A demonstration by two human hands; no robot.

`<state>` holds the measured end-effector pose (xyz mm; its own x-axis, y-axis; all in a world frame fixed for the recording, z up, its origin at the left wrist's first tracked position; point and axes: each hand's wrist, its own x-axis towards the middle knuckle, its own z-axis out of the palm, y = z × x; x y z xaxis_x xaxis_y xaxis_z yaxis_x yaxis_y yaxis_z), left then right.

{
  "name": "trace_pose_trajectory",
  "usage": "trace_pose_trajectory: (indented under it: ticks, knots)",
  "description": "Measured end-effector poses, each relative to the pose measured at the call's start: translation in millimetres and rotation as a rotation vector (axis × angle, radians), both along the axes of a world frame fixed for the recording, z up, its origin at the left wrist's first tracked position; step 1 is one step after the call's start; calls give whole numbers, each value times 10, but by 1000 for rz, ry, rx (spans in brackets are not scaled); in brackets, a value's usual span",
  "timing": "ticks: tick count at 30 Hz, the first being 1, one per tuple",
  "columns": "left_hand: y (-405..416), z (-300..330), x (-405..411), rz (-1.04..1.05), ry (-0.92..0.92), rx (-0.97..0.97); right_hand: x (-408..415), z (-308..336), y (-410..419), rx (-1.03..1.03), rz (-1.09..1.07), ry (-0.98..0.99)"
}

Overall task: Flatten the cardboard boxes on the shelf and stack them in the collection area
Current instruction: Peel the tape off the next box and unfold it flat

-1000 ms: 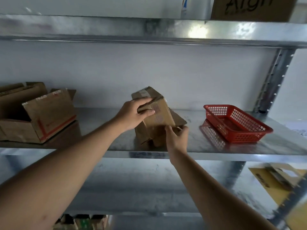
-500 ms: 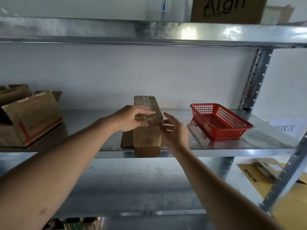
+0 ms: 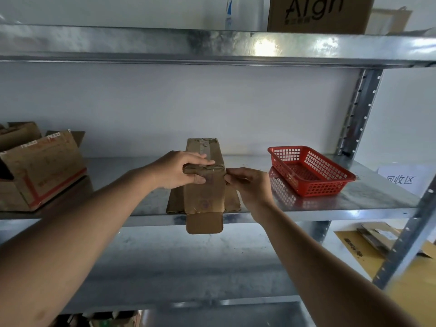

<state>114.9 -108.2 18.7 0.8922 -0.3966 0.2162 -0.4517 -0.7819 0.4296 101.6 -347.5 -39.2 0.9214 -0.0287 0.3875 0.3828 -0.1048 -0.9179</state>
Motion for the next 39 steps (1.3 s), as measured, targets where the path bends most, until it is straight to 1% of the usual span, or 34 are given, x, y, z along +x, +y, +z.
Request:
trace_pose_trajectory:
  ticks: [3, 9, 12, 14, 17, 19, 21, 24, 28, 30, 32, 33, 35, 37, 39]
  knots:
    - [-4, 7, -11, 1, 14, -6, -9, -22, 35, 32, -39, -14]
    - [-2, -1, -27, -21, 13, -18, 23, -47, 24, -58, -58, -64]
    - [27, -39, -18, -32, 28, -59, 28, -29, 27, -99, -41, -69]
    - [42, -60, -10, -35, 30, -72, 22, -9, 46, -212, -76, -164]
    - [49, -48, 9, -38, 9, -24, 16, 56, 53, -443, -118, -344]
    - [54, -52, 17, -44, -12, 1, 0, 120, 13, -626, -106, -403]
    - [60, -80, 26, -50, -14, -18, -36, 190, -40, -788, -114, -444]
    - [74, -111, 41, -57, -19, -29, -110, 305, -61, -852, -139, -503]
    - [43, -117, 102, -44, -72, 18, -144, 406, -16, -804, -118, -585]
    - [-14, -144, 151, -14, -105, 50, -147, 418, 29, -729, -118, -620]
    - [-88, -174, 198, 15, -140, 63, -145, 418, 86, -615, -136, -583]
    - [-125, -180, 212, 27, -157, 78, -137, 421, 107, -529, -146, -514]
    - [-174, -171, 222, 26, -185, 109, -109, 442, 119, -290, -129, -273]
    - [-188, -150, 221, 9, -195, 99, -65, 468, 116, -60, -53, -34]
    - [-196, -132, 214, 13, -202, 84, -52, 503, 113, 125, 28, 119]
